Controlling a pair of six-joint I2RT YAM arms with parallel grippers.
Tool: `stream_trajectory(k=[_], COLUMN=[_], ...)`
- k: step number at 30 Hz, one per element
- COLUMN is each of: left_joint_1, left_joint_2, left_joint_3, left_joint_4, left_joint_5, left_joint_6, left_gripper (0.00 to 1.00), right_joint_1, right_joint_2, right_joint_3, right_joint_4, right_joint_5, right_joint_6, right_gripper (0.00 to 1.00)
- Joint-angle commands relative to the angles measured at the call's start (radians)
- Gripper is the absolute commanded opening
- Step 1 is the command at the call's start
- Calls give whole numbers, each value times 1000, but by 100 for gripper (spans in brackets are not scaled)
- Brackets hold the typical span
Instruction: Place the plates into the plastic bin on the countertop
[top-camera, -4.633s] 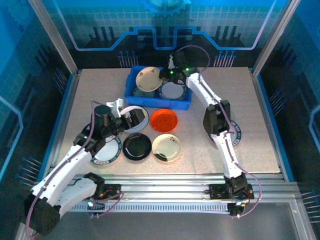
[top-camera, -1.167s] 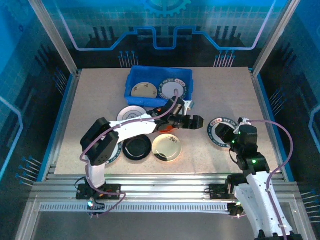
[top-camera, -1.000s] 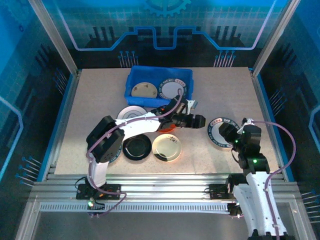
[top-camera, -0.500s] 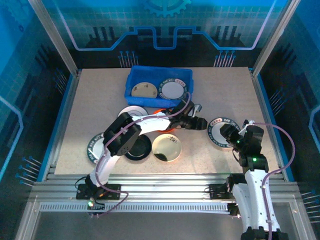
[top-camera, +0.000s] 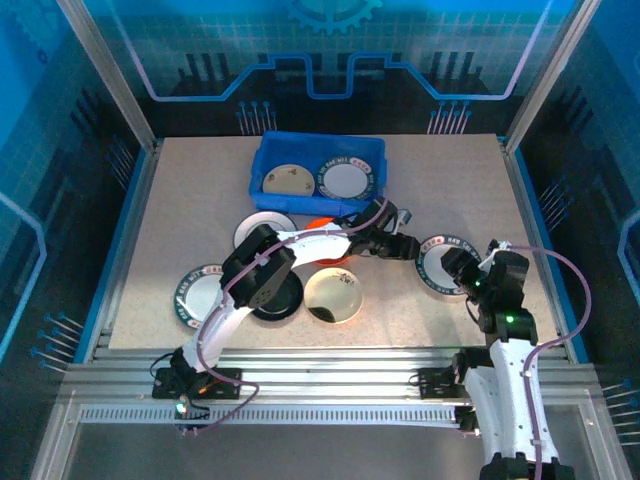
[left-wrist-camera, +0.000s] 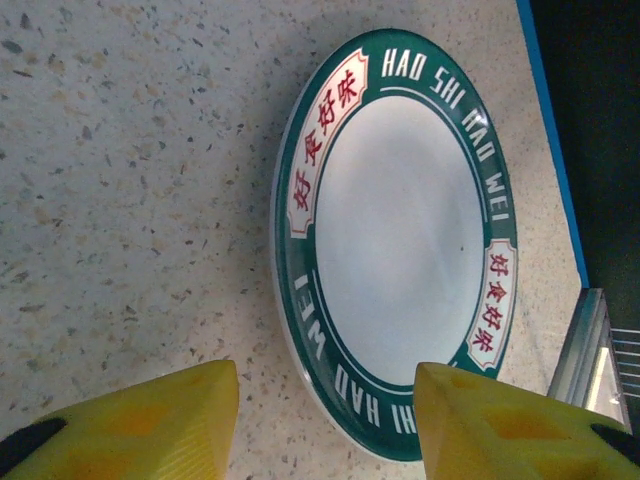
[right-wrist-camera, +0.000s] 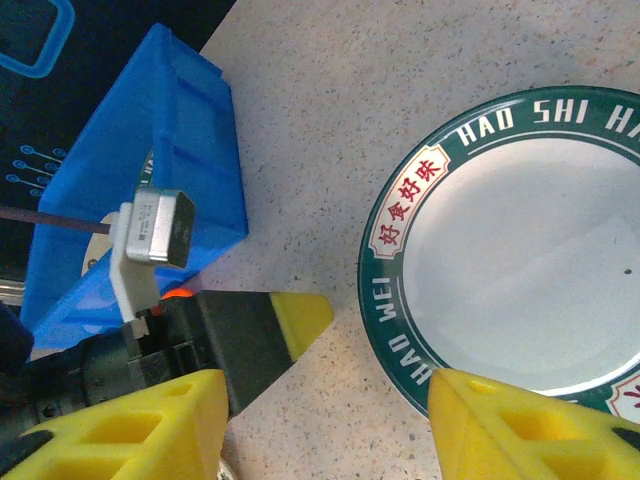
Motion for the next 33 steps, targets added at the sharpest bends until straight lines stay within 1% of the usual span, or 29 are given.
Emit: stream_trajectory(k=[1,11,14,29,30,32,33], left_joint_1=[-13,-17,-18,-17,-17,-17,-15], left_joint_2=[35,107,123,233,240,254,263], left_joint_3=[44,108,136,279,285,290,294], left_joint_4=[-43,-47,-60,-118,-118,-108,-104], left_joint_5=[13,37,37,70,73,80,84], left_joint_6=[37,9,6,-8,-11,-17,-24], left_gripper=[50,50,48,46,45,41,41], right_joint_1=[-18,-18,-20,-30,-31,-36,-36], right_joint_2=[-5,-7,-7,68,74,78,81], right_joint_3=[-4,-29,-40,-63,-66,-72,-75], right_joint_4=[-3,-5,6,78,83,95,104], right_joint_5=[-18,-29,-33,-46,-48,-51,-50], right_joint_6=[-17,-28,-25,-26,-26,-22,-21], right_gripper=[56,56,56,56,56,56,56])
